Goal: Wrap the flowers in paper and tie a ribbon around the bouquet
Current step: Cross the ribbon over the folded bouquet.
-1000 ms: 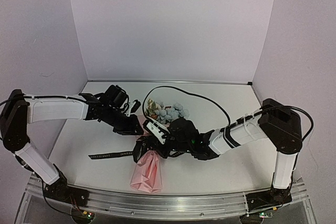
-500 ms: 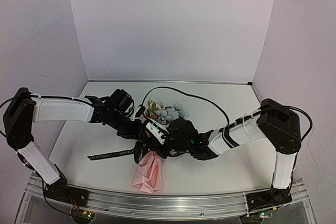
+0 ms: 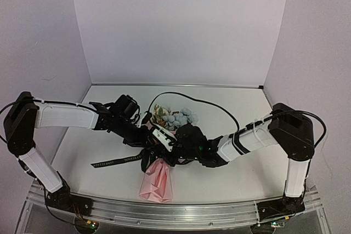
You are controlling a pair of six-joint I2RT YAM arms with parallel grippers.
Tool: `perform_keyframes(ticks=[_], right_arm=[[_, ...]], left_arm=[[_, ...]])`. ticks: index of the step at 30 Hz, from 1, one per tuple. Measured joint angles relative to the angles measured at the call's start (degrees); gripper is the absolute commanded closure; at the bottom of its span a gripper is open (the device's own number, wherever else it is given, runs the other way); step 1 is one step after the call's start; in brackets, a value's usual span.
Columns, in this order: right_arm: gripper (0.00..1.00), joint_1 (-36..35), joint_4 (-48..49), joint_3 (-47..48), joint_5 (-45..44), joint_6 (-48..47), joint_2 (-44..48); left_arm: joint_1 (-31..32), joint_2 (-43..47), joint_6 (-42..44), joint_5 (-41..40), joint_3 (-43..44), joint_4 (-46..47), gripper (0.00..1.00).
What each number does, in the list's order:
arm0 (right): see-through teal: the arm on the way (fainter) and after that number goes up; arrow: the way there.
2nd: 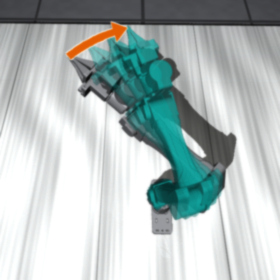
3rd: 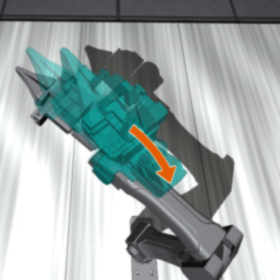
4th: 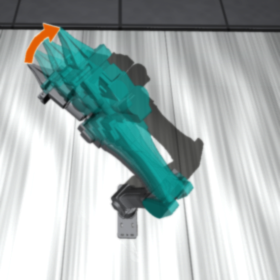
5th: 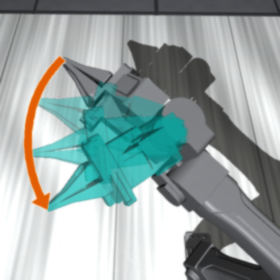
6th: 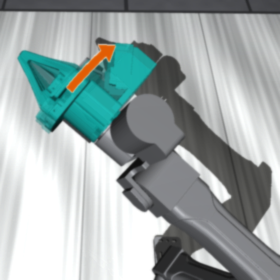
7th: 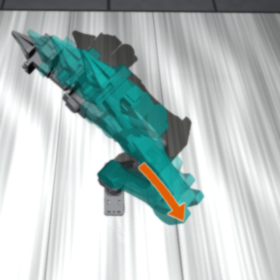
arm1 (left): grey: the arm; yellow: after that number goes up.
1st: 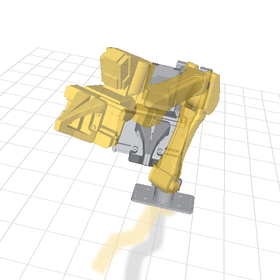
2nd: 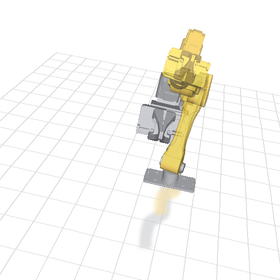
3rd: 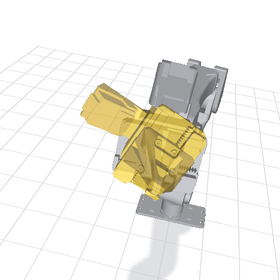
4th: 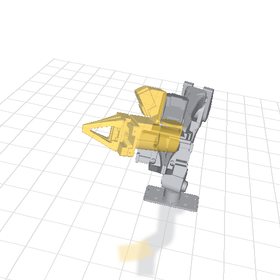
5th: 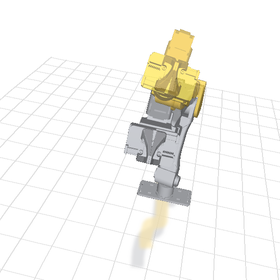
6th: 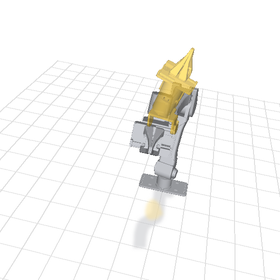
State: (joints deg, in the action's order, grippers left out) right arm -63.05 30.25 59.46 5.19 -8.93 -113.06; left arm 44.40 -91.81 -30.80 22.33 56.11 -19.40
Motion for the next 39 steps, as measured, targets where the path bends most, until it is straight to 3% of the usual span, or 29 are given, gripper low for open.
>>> perform_keyframes(ticks=[6, 39], right_arm=[[1.0, 0.0, -0.6, 0.0, -0.1, 0.0, 0.0], [1.0, -0.6, -1.0, -1.5, -4.0, -2.7, 2.3]], left_arm=[[-0.2, 0.3, -2.1, 1.9, -1.8, 3.2, 0.85], [-0.9, 1.8, -6.2, 6.5, -5.3, 8.5, 0.92]])
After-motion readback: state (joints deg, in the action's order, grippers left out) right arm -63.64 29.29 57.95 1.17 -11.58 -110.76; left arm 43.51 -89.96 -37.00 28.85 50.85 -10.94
